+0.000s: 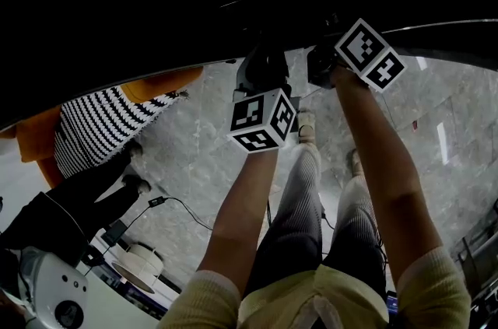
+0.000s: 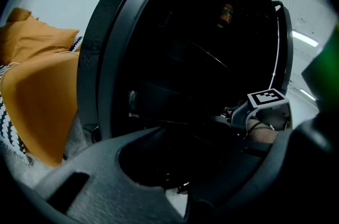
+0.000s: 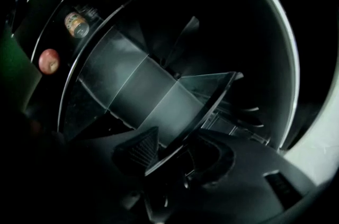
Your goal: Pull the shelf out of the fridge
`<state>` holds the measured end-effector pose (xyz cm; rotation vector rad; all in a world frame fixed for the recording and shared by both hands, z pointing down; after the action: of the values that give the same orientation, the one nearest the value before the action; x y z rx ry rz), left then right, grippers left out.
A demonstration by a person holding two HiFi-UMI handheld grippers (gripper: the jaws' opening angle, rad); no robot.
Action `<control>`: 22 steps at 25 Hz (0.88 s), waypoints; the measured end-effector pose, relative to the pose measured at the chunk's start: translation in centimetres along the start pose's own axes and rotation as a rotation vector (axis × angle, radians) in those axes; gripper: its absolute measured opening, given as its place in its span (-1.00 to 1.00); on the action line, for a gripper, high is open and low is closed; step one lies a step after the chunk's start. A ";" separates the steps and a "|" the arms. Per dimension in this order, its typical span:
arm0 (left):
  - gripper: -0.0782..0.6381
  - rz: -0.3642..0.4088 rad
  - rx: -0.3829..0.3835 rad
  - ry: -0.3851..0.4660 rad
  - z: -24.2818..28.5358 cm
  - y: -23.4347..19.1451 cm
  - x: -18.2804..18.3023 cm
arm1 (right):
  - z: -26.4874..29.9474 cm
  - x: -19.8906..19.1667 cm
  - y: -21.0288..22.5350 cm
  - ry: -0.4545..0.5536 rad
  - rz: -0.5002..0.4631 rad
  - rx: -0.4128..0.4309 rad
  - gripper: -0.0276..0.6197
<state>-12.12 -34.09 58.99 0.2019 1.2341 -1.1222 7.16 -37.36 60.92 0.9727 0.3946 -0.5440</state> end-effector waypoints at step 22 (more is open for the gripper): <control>-0.71 -0.064 0.007 -0.003 0.1 0.0 -0.8 | -0.4 0.0 0.0 -0.016 0.037 0.029 -0.46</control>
<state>-12.01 -33.68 59.66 0.1666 1.2415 -1.1817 7.12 -37.03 60.75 1.0008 0.3551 -0.5246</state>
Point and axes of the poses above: the fingertips, and each gripper's own axes: z forward along the fingers, y to its right, x out of its top, the point moved 6 cm from there along -z, backward along the fingers, and after that the axes turned 10 degrees about -x, right-handed, at the moved point
